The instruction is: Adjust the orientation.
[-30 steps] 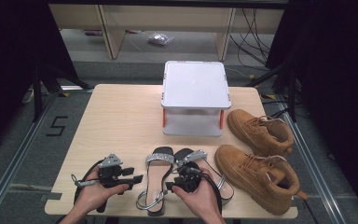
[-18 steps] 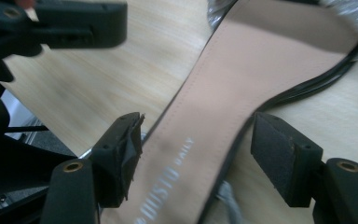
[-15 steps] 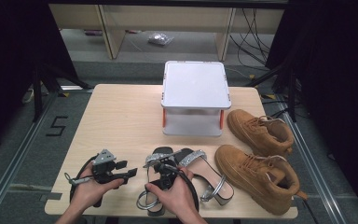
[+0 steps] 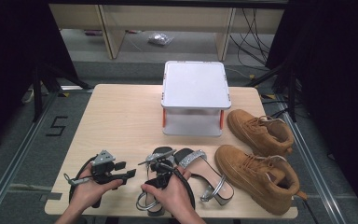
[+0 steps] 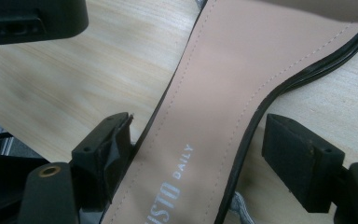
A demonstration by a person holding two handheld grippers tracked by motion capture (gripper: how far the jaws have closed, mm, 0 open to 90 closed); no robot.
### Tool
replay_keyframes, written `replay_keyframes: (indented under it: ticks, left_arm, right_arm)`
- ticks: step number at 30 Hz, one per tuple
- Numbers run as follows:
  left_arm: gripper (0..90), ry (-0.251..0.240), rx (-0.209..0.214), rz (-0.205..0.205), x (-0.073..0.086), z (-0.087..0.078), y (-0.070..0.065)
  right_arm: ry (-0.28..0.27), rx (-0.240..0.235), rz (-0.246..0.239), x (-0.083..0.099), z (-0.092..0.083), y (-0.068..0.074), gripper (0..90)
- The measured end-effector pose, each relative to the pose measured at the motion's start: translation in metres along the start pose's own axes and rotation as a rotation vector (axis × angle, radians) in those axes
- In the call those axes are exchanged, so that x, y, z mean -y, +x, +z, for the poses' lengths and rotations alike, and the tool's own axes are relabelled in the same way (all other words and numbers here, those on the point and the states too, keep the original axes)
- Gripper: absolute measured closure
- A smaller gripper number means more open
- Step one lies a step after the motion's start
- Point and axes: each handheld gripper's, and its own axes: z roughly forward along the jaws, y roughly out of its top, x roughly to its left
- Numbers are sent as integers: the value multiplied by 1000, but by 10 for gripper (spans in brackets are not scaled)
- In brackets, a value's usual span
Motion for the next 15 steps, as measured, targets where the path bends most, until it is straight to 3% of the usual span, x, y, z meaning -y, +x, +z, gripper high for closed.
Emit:
replay_keyframes:
  ticks: [2, 4, 5, 6, 7, 8, 10, 11, 12, 14, 15]
  left_arm:
    - [432, 0, 1, -1, 0, 1, 0]
    - [432, 2, 2, 0, 0, 1, 0]
    - [432, 4, 7, -2, 0, 1, 0]
    - [432, 6, 9, -1, 0, 1, 0]
    - [432, 4, 9, -1, 0, 1, 0]
    - [431, 5, 8, -3, 0, 1, 0]
    - [431, -1, 7, -5, 0, 2, 0]
    - [431, -1, 7, -5, 0, 2, 0]
    - [431, 5, 3, 6, 1, 1, 2]
    - [431, -2, 2, -8, 2, 1, 2]
    - [431, 2, 3, -6, 2, 1, 3]
  right_arm:
    - [-2, 4, -34, -1, 1, -1, 248]
    - [36, -5, 36, -3, 1, 3, 247]
    - [36, -6, 6, -4, 2, 0, 250]
    - [40, -15, 29, -4, 1, 2, 248]
    - [10, -27, -35, -5, 3, -5, 248]
    - [23, -32, 0, -4, 3, -4, 248]
    - [1, -32, -50, -5, 4, -6, 265]
    - [-4, -32, -49, -6, 4, -6, 269]
    - [37, -34, 9, -6, 1, -3, 270]
    - [-3, -41, -37, -7, 4, -6, 270]
    - [46, -44, 1, -8, 2, -5, 269]
